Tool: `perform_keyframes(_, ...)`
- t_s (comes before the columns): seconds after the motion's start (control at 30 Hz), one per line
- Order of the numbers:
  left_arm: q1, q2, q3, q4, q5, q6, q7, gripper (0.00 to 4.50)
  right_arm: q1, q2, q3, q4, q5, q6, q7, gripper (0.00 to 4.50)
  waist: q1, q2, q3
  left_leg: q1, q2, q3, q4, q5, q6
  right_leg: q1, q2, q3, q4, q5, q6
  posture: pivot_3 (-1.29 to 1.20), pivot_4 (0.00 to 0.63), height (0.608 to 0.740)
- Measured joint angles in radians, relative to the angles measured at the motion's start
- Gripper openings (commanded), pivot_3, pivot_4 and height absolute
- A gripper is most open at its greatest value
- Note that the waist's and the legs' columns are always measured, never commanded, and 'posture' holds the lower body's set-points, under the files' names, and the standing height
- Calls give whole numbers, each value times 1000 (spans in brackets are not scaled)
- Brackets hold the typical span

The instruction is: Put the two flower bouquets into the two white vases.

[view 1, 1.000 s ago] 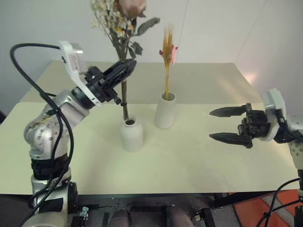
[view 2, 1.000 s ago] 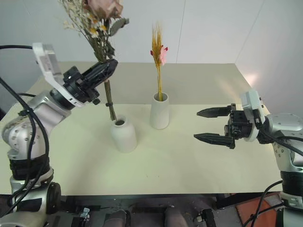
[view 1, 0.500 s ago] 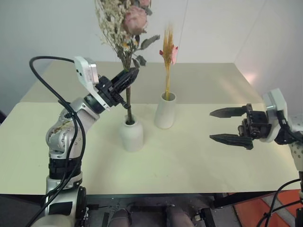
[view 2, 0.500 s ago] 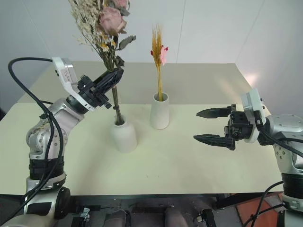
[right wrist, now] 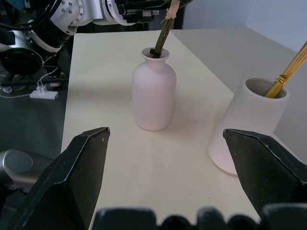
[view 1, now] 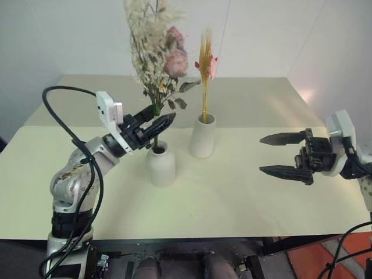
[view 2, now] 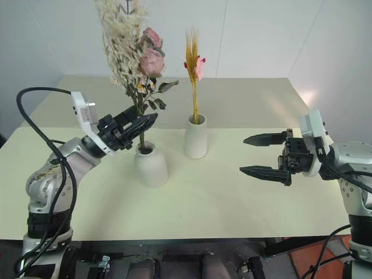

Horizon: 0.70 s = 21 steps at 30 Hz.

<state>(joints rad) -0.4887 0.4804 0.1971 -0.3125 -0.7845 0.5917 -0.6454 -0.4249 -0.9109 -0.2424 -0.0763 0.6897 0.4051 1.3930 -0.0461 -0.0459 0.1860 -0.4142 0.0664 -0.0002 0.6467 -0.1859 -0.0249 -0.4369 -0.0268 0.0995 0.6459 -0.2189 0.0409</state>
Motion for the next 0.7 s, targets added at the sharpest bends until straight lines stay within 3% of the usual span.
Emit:
perform_keyframes(0.07, 50, 26, 18, -30, -9, 15, 0, 4380, 3, 0, -1, 0, 0, 0, 0, 4500, 0, 0, 0, 0, 0, 0, 0, 0, 0, 0, 0, 0, 0, 0, 0, 0, 150, 740)
perform_keyframes(0.1, 68, 35, 28, -40, -15, 23, 2, 4449, 4, -1, -1, 0, 0, 0, 0, 4500, 1, 0, 0, 0, 0, 0, 0, 0, 0, 0, 0, 0, 0, 0, 0, 0, 150, 740)
perform_keyframes(0.43, 204, 91, 67, -159, -83, 58, 29, 4449, 6, -2, -1, 11, -5, -1, 3, 4500, 3, 0, 0, 0, 0, 0, 1, 0, 0, 0, 0, 0, 0, 0, 0, 0, 150, 740)
perform_keyframes(0.7, 367, 277, 231, -205, -128, 86, -49, 4449, 16, -7, 0, 12, -18, -6, 9, 4500, -1, 0, 0, 2, 1, 0, 0, 0, 0, 0, 0, 0, 0, -1, -2, 0, 150, 740)
